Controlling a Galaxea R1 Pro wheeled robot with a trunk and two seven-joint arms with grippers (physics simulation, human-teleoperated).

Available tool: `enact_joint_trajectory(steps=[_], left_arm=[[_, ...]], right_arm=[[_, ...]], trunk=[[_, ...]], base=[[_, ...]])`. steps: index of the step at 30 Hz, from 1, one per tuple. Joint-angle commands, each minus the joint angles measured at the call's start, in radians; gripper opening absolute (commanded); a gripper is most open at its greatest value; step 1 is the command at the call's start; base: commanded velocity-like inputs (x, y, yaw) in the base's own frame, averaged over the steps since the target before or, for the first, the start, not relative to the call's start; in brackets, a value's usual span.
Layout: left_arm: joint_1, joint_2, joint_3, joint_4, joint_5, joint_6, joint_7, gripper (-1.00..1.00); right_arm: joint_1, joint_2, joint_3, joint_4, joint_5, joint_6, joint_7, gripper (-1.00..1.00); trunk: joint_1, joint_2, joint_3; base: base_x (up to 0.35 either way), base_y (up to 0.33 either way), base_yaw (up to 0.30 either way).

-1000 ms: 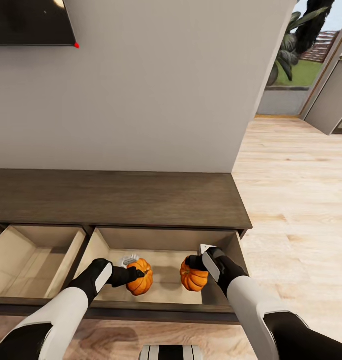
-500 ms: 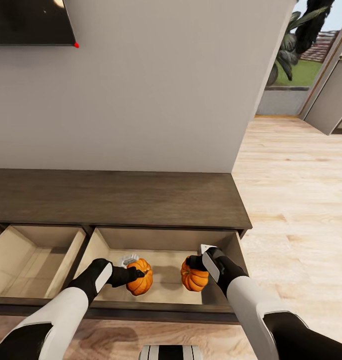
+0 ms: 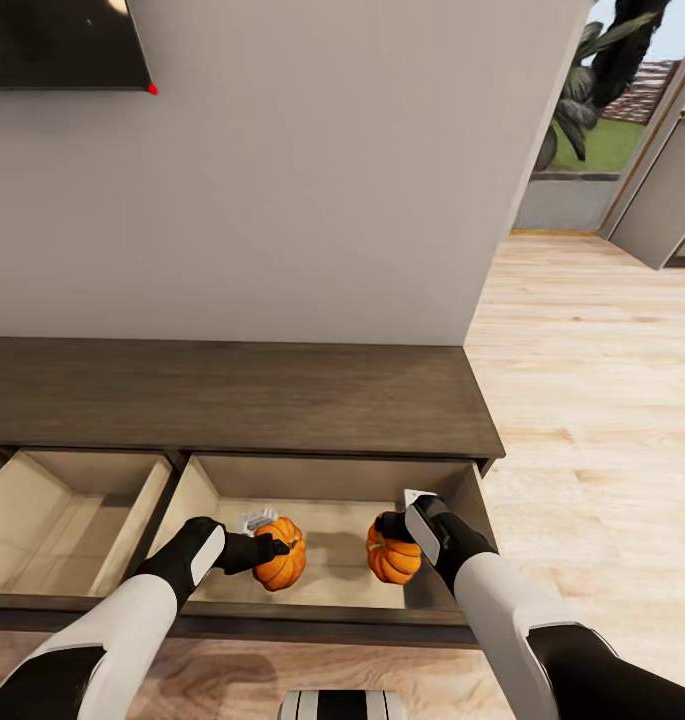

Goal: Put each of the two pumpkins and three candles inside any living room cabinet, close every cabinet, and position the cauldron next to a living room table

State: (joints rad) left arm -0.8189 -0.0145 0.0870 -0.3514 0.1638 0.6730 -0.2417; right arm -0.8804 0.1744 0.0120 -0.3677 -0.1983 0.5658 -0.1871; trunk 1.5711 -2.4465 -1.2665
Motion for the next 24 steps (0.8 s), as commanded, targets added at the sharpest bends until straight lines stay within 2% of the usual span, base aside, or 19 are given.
enact_joint_trajectory(steps=[1,12,13,14,24], left_arm=[[0.000,-0.001,0.008,-0.001,0.001,0.008,0.001,-1.00],[0.000,-0.001,0.008,-0.001,0.002,0.008,0.001,-1.00],[0.000,-0.001,0.008,-0.001,0.002,0.008,0.001,1.00],[0.000,-0.001,0.008,-0.001,0.002,0.007,0.001,1.00],[0.000,-0.002,0.007,-0.001,0.002,0.005,0.001,1.00]], right_arm=[[0.000,0.000,0.002,-0.001,-0.011,0.003,-0.011,-1.00],[-0.001,0.000,0.002,-0.001,-0.012,0.003,-0.008,-1.00],[-0.001,0.000,0.002,-0.001,-0.012,0.003,-0.008,-1.00],[-0.001,0.000,0.002,-0.001,-0.012,0.003,-0.007,1.00],[-0.001,0.000,0.002,-0.002,-0.013,0.003,-0.002,1.00]], trunk=[[0.000,0.000,-0.002],[0.000,0.000,-0.014],[0.000,0.000,-0.015],[0.000,0.000,-0.015],[0.000,0.000,-0.015]], base=[[0.000,0.000,0.000],[0.000,0.000,0.000],[0.000,0.000,0.000],[0.000,0.000,0.000],[0.000,0.000,0.000]])
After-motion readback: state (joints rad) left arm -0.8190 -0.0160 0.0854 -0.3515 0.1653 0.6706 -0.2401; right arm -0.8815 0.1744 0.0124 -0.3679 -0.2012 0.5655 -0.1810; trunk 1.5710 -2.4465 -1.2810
